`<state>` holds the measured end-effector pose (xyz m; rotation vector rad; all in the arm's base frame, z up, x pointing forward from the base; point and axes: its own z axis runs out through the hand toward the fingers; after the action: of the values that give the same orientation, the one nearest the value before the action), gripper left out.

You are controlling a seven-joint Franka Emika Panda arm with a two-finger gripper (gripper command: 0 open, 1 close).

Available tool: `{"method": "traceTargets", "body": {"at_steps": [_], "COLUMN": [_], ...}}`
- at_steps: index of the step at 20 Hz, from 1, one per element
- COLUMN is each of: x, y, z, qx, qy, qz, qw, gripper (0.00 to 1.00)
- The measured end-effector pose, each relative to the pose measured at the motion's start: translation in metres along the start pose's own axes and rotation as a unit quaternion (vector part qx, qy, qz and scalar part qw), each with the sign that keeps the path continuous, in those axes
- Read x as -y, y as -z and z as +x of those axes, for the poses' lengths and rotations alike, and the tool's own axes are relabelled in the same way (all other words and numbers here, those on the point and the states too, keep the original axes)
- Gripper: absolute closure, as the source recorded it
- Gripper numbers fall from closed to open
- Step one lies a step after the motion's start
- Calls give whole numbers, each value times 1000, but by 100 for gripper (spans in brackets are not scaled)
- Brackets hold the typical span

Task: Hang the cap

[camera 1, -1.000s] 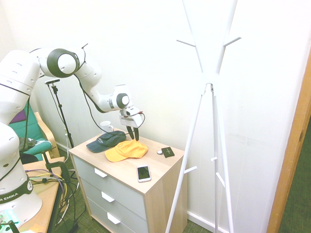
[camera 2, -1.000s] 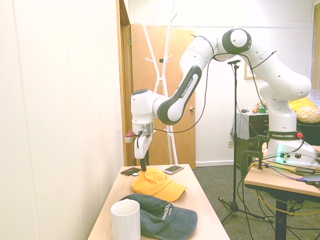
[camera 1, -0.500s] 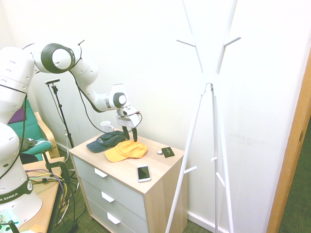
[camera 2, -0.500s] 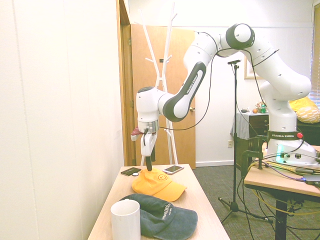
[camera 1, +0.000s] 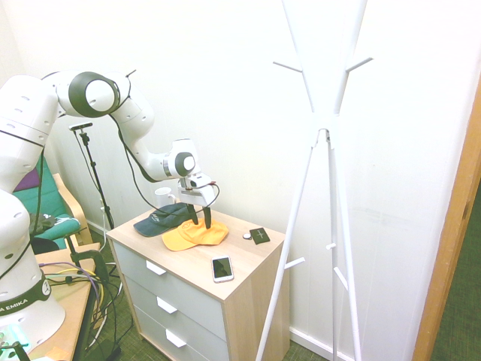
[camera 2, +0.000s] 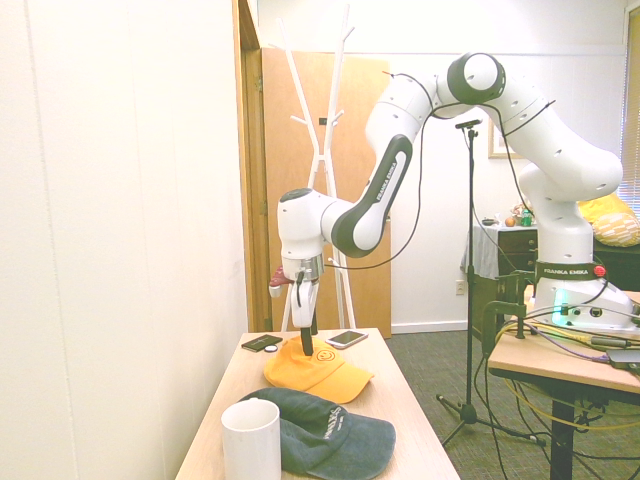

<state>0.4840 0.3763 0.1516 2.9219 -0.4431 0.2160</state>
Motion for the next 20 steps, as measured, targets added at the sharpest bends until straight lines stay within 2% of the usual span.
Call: {"method": "traceTargets", "body": {"at_steps": [20], "x": [0], "y": [0], "z": [2], "qx": [-6], "qy": [4], "qz": [0], "qw": [1000], "gripper": [100]}}
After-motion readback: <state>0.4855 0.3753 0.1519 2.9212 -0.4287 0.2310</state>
